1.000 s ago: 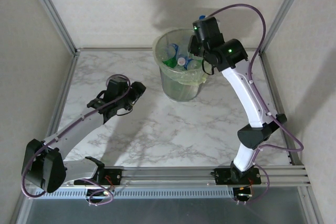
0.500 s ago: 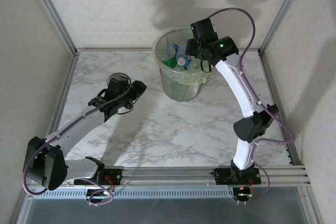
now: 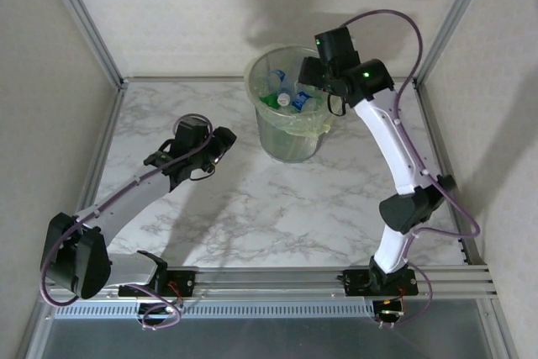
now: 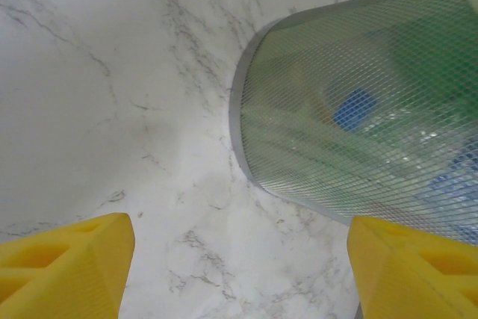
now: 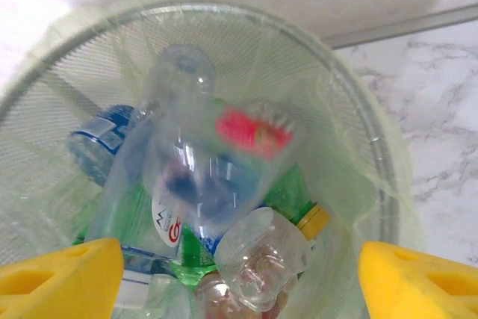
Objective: Put the plastic bottles in the bin
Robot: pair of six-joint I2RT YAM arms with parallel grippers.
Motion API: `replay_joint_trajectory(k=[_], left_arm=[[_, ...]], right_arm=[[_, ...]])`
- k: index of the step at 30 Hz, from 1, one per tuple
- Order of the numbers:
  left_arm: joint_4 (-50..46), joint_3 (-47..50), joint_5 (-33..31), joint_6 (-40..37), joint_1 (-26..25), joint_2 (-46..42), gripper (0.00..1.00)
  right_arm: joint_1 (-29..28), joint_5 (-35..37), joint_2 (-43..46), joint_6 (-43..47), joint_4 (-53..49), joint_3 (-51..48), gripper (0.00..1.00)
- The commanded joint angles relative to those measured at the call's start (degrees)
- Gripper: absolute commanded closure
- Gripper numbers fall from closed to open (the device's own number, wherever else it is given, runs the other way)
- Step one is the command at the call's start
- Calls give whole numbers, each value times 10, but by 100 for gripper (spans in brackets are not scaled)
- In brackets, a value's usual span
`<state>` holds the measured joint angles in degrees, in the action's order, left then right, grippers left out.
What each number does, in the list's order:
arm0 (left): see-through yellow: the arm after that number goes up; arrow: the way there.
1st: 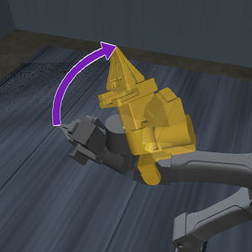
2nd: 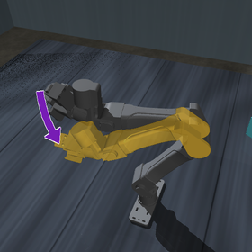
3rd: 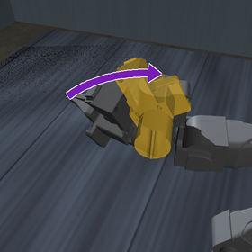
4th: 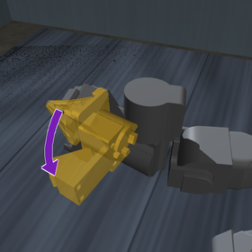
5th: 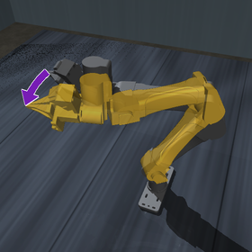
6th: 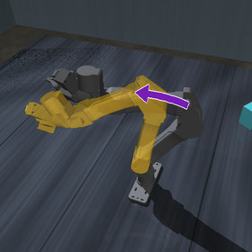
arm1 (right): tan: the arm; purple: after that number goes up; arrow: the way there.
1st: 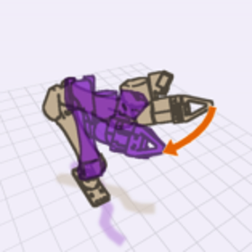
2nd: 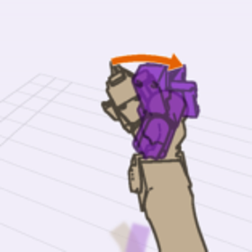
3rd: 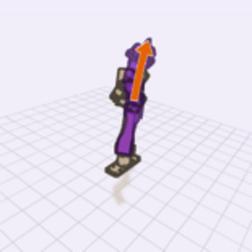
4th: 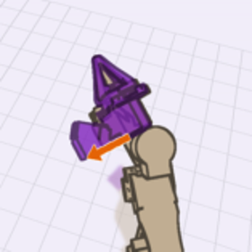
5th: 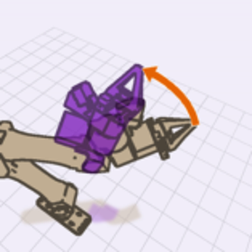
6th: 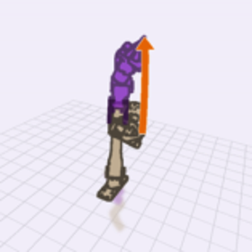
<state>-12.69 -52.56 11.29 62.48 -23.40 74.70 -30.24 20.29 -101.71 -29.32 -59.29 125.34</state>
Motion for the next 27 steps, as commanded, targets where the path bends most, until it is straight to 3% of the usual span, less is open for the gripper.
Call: replay_joint_trajectory(k=[1,4,7,13,19,21,25,27], left_arm=[[-1,-25,-7,-17,4,11,25],[3,-26,-8,-15,4,11,25],[2,-30,-7,-17,4,13,25],[-24,-50,-20,-49,14,2,24],[-33,-54,-24,-79,32,-10,23],[-29,-59,-41,-102,39,-25,21],[16,-56,-148,-198,43,-89,7],[48,-40,-248,-244,43,-121,3]], right_arm=[[2,9,66,-4,27,-27,17],[1,19,88,-4,32,-47,22],[2,27,100,-5,33,-57,40],[1,23,173,-28,76,-161,38],[2,49,249,-59,113,-272,44],[1,78,294,-71,141,-334,36],[2,112,394,-76,237,-490,3],[2,119,439,-80,299,-590,1]])
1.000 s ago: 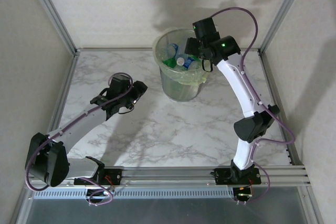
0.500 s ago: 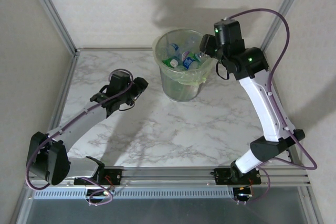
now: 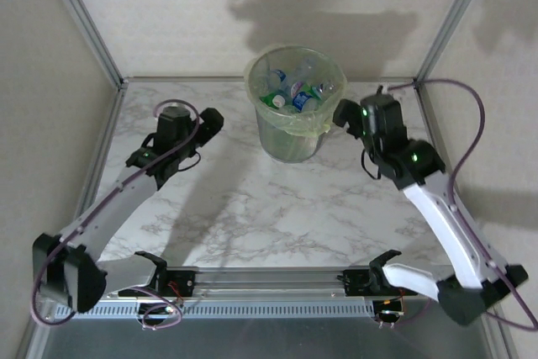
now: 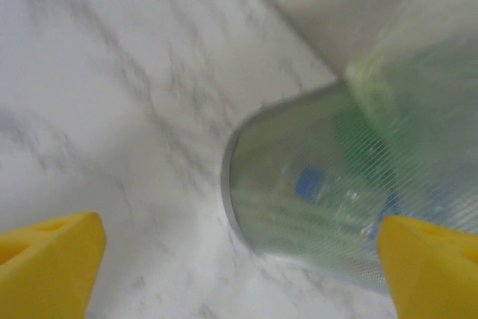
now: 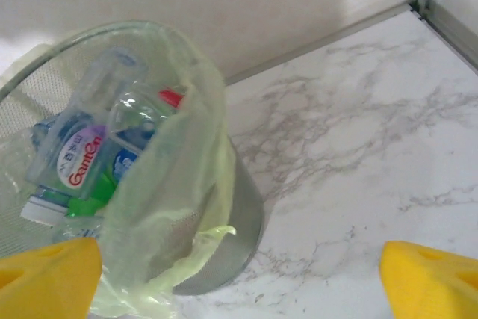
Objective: Put the plastic bottles in the bin
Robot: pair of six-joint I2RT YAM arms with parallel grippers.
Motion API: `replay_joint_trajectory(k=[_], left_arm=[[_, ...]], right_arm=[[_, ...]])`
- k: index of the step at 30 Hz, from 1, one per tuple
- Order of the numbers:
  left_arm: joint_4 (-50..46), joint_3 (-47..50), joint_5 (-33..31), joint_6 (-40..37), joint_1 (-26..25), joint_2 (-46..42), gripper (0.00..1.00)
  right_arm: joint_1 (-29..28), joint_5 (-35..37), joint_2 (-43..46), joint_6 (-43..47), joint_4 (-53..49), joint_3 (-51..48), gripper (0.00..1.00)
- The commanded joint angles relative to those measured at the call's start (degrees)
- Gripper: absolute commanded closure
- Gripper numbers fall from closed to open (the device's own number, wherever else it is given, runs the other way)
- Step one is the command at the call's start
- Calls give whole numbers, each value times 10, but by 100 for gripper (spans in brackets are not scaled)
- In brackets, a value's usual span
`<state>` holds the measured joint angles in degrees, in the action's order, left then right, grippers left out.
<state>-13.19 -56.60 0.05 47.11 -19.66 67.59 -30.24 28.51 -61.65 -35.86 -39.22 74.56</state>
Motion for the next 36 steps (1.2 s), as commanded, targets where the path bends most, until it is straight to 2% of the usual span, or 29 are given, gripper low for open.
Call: replay_joint_trajectory(k=[1,2,5,7,9,11,14,16,18,20,22,23,25,28,30,33,34,36], left_arm=[[86,22,-189,-121,6,-65,2],[125,46,-229,-150,7,-76,0],[280,148,-337,-247,7,-81,0],[412,228,-373,-332,9,-52,0],[469,261,-402,-360,17,-2,0],[470,266,-427,-334,32,54,0],[462,255,-394,-307,65,111,0],[522,268,-380,-322,78,117,1],[636,312,-367,-352,89,120,1],[618,305,-347,-338,110,122,1],[605,305,-316,-342,126,116,1],[594,306,-302,-364,129,112,1],[580,315,-291,-408,130,108,1],[622,373,-249,-384,156,108,1],[654,389,-244,-368,171,109,1],[764,415,-238,-345,181,134,1],[783,413,-233,-349,183,152,1],[749,392,-239,-355,174,161,1]], right_arm=[[3,39,68,-14,130,-140,1],[2,37,94,-12,152,-185,1],[3,97,192,-25,232,-318,1],[5,163,229,-2,295,-396,1],[10,228,208,32,318,-430,1],[26,278,157,52,342,-450,1],[82,288,87,73,417,-492,1],[111,284,59,89,494,-528,1],[127,305,25,134,603,-569,1],[149,311,-11,165,695,-594,1],[176,287,-51,194,766,-624,1],[193,253,-59,191,748,-612,1],[223,182,-73,208,793,-614,1],[263,83,-92,222,978,-663,1],[280,14,-130,241,1090,-683,1],[287,-48,-213,283,1225,-691,1],[288,-82,-203,284,1162,-670,1],[289,-139,-238,308,1126,-630,1]])
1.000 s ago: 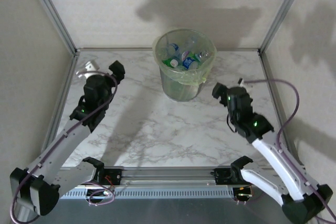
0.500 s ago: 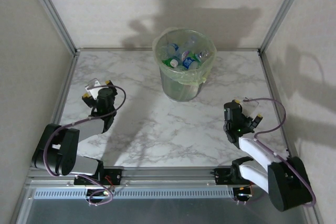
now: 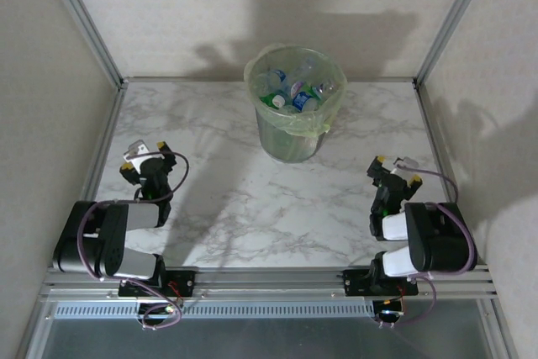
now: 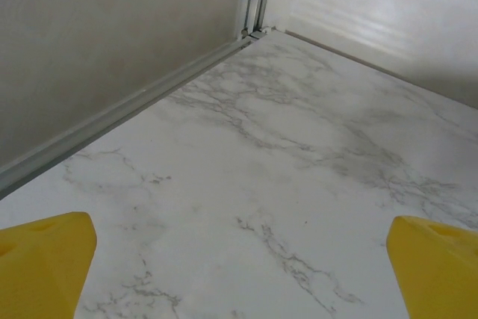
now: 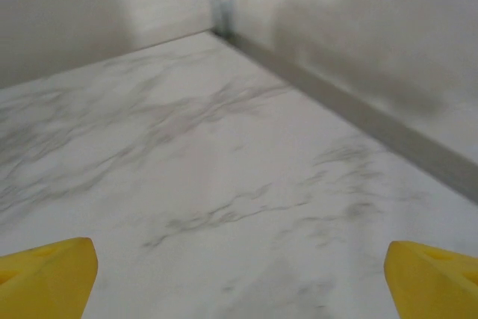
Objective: Put the plastic bottles in the bin
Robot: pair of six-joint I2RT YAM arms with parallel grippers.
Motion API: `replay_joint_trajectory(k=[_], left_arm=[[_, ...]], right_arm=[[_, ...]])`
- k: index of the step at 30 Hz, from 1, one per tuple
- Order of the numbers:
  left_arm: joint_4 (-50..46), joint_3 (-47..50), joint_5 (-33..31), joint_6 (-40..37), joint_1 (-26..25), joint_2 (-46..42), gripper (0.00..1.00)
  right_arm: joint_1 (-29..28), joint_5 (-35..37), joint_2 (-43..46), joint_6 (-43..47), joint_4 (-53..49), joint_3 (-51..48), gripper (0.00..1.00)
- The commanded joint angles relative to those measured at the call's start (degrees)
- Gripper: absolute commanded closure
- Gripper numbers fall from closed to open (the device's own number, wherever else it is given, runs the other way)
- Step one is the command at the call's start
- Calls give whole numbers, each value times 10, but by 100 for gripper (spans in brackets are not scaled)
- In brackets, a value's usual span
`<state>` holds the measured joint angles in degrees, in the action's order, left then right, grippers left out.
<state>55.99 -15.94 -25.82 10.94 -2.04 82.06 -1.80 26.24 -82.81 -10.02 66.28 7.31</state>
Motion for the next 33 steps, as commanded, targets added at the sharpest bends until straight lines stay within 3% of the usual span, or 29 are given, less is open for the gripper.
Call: replay_joint_trajectory(k=[1,2,5,6,7,28,33], left_arm=[[52,-18,22,2,-5,19,1],[58,-16,32,-5,-7,20,1],[185,36,106,-64,-32,56,1],[254,52,104,-72,-33,77,1],[205,43,75,-47,-29,63,1],[214,44,60,-56,-39,65,1],[213,43,60,-57,-38,65,1]], right_arm=[[5,-148,-49,63,64,53,1],[5,-179,-67,79,129,34,1],[6,-147,-62,62,121,33,1],[6,-146,-57,61,107,36,1],[6,-145,-59,61,106,37,1],[0,-139,-60,68,107,39,1],[0,-182,-61,83,93,46,1]])
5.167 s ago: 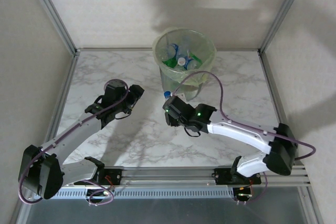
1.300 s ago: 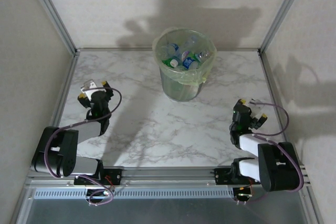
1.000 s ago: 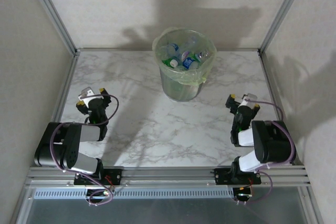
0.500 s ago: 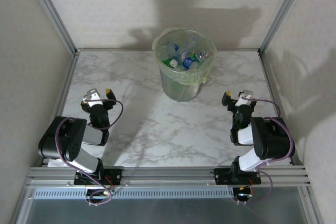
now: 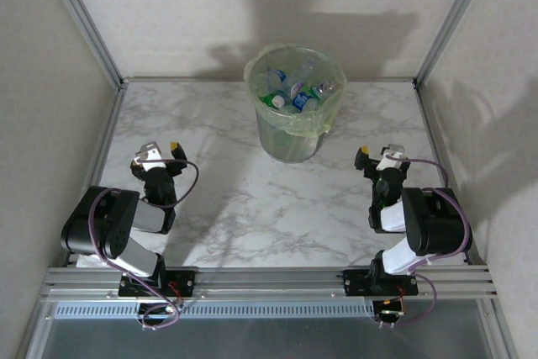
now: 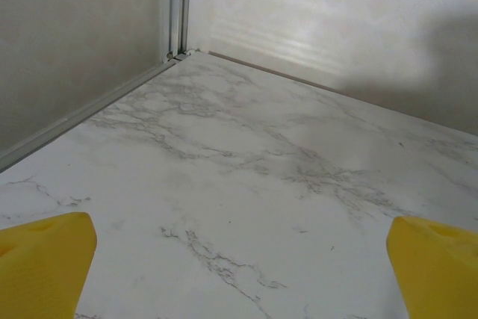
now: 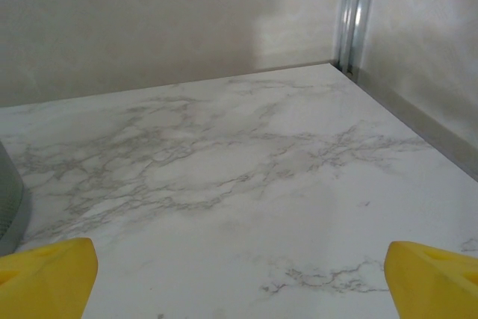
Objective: Put the plastic bottles in the bin
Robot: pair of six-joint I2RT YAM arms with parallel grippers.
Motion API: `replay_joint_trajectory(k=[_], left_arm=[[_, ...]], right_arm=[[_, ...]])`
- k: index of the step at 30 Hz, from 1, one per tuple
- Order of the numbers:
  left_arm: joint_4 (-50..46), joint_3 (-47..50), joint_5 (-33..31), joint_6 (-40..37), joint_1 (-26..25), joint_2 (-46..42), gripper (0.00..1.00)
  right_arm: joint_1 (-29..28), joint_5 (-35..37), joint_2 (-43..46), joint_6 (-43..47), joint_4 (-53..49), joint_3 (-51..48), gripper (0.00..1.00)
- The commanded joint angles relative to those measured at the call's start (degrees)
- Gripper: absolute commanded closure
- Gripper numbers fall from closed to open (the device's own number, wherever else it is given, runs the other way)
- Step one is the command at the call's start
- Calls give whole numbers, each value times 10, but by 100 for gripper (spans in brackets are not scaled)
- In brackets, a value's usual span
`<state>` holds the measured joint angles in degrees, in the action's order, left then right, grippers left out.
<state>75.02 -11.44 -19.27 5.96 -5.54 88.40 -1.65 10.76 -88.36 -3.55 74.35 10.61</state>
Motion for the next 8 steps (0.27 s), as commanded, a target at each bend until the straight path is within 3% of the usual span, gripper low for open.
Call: replay_joint_trajectory(k=[1,8], left_arm=[[23,-2,-6,-7,-4,2,1],[20,-3,3,-9,-3,1,1]], right_arm=[[-2,-28,-5,19,12,13,1],[7,-52,-4,18,6,15,1]])
